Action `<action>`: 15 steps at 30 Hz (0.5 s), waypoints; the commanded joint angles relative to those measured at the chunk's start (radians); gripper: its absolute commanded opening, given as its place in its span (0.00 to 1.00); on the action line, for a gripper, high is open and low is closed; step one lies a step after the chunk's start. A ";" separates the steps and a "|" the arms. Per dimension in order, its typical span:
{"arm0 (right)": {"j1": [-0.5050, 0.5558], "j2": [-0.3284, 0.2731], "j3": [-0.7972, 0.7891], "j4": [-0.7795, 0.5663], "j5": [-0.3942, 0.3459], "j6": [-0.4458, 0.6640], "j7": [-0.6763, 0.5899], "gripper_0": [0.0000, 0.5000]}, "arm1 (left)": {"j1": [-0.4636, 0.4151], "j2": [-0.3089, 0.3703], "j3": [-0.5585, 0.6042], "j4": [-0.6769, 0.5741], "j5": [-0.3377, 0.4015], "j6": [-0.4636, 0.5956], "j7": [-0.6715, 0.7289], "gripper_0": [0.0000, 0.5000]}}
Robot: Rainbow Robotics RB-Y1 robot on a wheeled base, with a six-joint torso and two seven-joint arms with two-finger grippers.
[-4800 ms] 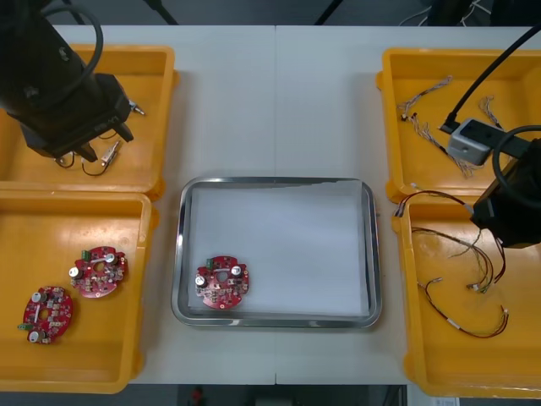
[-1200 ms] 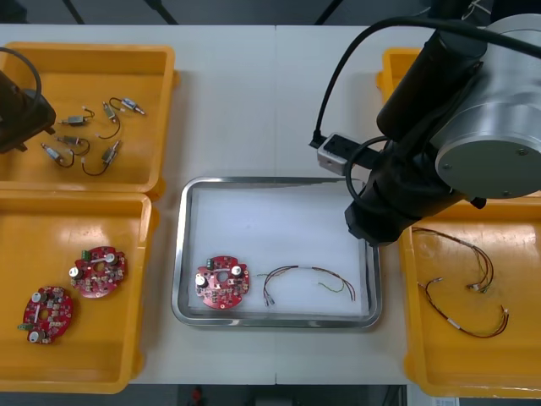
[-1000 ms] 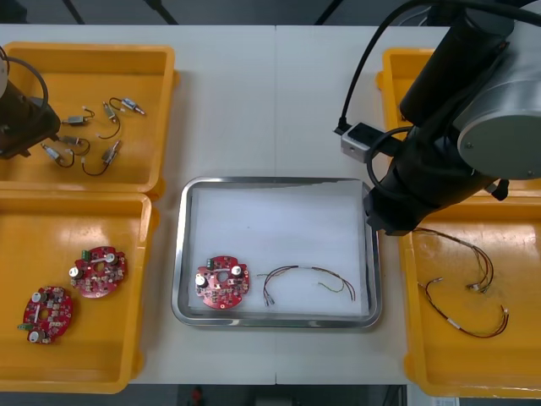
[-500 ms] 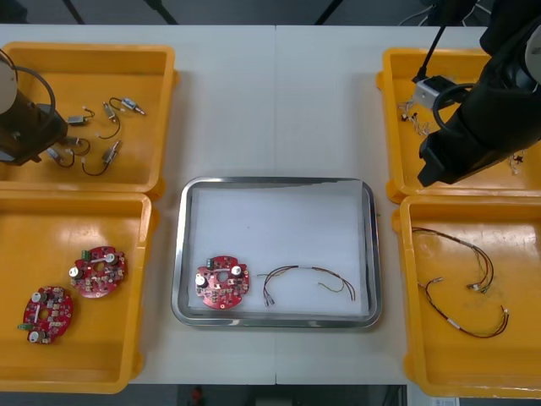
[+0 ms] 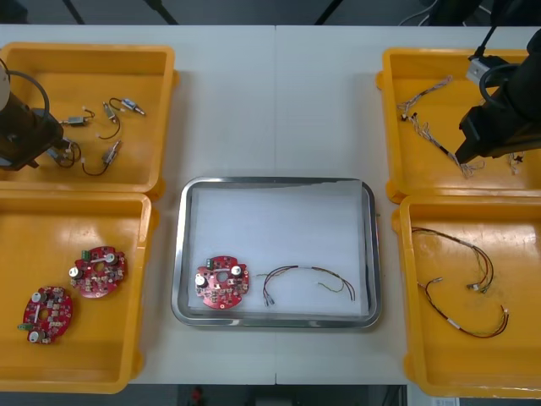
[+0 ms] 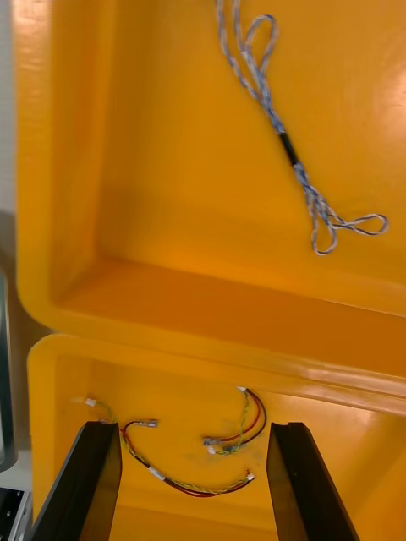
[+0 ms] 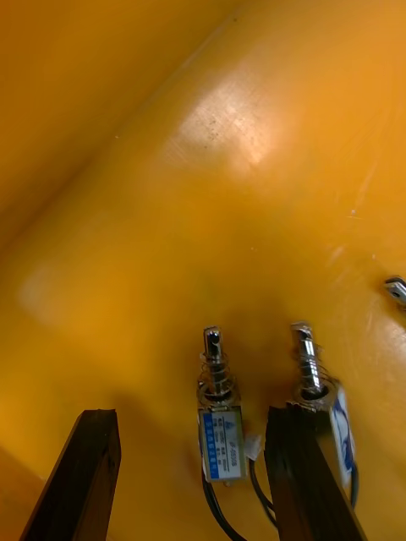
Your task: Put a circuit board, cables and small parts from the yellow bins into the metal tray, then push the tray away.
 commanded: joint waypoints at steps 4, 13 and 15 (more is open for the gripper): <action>-0.057 -0.052 -0.030 0.169 0.020 -0.035 0.164 1.00 | -0.041 -0.003 -0.002 0.011 0.007 -0.006 -0.099 1.00; -0.116 -0.050 -0.030 0.346 0.040 -0.113 0.292 1.00 | -0.033 -0.003 -0.002 0.016 0.007 -0.009 -0.101 1.00; -0.125 -0.050 -0.028 0.379 0.041 -0.130 0.318 1.00 | -0.029 -0.003 -0.002 0.016 0.007 -0.012 -0.102 1.00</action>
